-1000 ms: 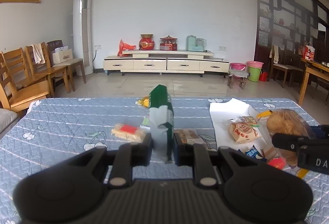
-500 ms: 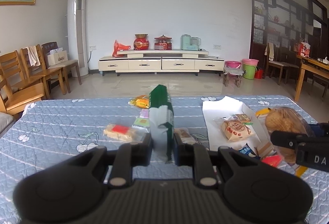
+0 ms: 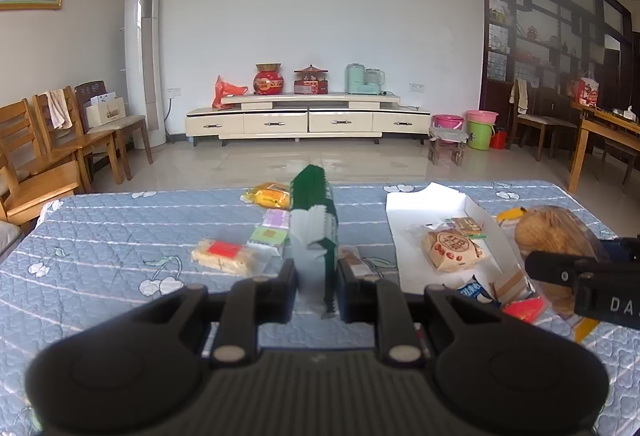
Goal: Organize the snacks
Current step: 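Carry the green box and biscuit bag toward the white box with both tools, then lower both held snacks into the white box and open both tools, then withdraw both tools from the white box back over the table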
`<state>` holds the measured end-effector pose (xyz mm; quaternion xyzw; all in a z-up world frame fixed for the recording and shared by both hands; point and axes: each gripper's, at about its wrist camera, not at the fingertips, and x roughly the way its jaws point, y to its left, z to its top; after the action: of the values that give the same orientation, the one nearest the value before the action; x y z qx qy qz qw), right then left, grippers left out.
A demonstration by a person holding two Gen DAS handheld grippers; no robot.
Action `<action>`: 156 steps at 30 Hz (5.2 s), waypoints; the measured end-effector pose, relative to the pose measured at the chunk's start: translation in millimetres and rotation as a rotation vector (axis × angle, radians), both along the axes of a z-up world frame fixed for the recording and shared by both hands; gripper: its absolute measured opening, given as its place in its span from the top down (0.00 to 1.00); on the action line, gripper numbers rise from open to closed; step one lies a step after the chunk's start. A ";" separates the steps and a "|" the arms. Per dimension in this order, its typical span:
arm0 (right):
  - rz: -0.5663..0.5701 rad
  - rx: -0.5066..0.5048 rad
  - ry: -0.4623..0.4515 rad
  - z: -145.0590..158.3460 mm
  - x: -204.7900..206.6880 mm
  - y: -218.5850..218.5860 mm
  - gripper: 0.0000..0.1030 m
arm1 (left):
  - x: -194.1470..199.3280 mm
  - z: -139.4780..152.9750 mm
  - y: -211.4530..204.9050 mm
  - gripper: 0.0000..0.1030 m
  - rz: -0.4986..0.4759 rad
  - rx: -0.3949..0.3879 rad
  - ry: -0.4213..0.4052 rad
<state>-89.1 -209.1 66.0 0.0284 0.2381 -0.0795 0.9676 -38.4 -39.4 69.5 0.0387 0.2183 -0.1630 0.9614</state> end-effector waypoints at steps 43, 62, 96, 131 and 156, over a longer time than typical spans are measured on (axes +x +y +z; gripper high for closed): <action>-0.173 0.049 0.044 -15.4 23.3 -62.5 0.42 | 36.4 -15.2 -106.2 0.83 -0.210 0.012 0.048; -0.132 0.070 0.087 -32.2 114.9 -116.7 0.41 | 84.7 -46.1 -175.3 0.83 -0.302 0.012 0.124; -0.136 -0.021 -0.038 -9.9 54.4 -50.9 0.00 | 66.8 -19.4 -70.6 0.23 -0.033 -0.004 0.159; 0.077 -0.036 0.040 -25.0 78.3 40.4 0.00 | 62.5 -34.7 46.0 0.22 0.146 -0.048 0.173; 0.132 -0.018 0.096 -41.5 90.2 48.0 0.00 | 83.7 -61.7 82.8 0.20 0.234 -0.047 0.221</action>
<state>1.2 -161.1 24.5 0.0003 0.2850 -0.0191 0.9583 45.3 43.4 7.8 -0.0276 0.3218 -0.0582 0.9446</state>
